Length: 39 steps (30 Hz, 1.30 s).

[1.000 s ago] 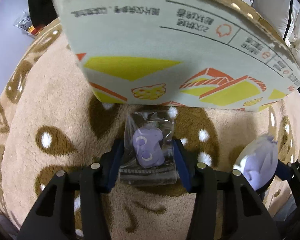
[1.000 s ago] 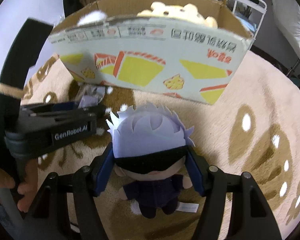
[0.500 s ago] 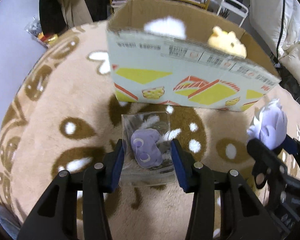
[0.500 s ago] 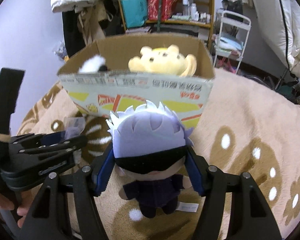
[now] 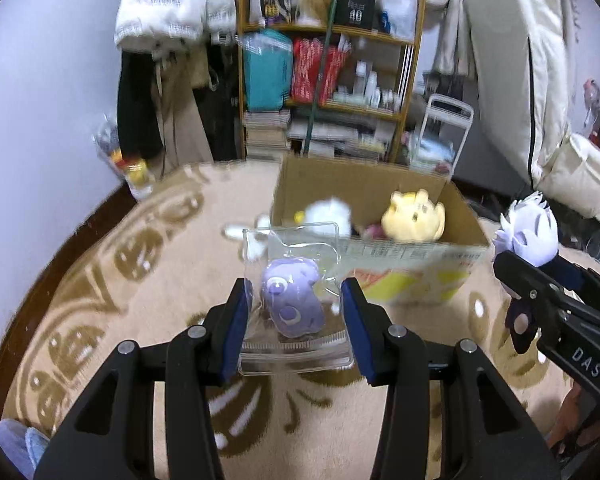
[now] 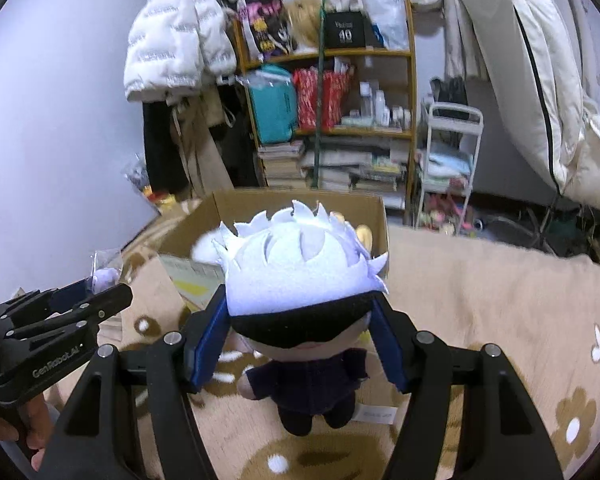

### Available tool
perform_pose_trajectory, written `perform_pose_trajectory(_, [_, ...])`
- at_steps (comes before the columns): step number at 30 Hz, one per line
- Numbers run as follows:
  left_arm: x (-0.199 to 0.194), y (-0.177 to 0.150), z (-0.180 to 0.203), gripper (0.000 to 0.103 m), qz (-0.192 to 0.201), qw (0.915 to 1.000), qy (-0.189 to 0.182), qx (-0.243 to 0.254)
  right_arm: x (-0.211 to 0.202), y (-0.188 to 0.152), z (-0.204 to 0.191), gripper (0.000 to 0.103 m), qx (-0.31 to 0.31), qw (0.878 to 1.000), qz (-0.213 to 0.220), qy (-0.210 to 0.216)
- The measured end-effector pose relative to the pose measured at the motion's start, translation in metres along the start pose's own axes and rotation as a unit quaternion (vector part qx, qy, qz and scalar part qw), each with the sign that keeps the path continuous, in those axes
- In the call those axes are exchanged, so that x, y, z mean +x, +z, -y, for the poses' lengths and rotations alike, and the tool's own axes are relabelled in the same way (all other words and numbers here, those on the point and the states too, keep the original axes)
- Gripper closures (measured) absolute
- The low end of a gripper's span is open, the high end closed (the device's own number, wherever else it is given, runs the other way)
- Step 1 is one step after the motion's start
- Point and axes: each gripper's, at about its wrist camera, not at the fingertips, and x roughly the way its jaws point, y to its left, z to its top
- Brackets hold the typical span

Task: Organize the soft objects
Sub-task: 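Lift the clear bag with the left tool while the right tool carries the doll over the box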

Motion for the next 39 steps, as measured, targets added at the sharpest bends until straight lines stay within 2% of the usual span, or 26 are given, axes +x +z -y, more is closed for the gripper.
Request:
perform_pose_trajectory(4, [-0.015, 0.010, 0.003, 0.058, 0.039, 0.9991, 0.005, 0.016, -0.010, 0.011, -0.002, 0.034, -0.003, 1.000, 0.027, 0.008])
perform_pose_trajectory(14, [-0.035, 0.029, 0.007, 0.058, 0.089, 0.9953, 0.011, 0.038, -0.018, 0.031, -0.012, 0.034, -0.034, 0.997, 0.067, 0.013])
perform_pose_trajectory(33, [-0.011, 0.099, 0.019, 0.058, 0.131, 0.9899, 0.010, 0.053, 0.014, 0.085, 0.001, 0.034, -0.047, 0.993, 0.106, 0.024])
perform_pose_trajectory(39, [0.008, 0.106, 0.023, 0.058, 0.129, 0.9902, 0.005, 0.053, 0.024, 0.091, 0.005, 0.033, -0.042, 0.993, 0.102, 0.029])
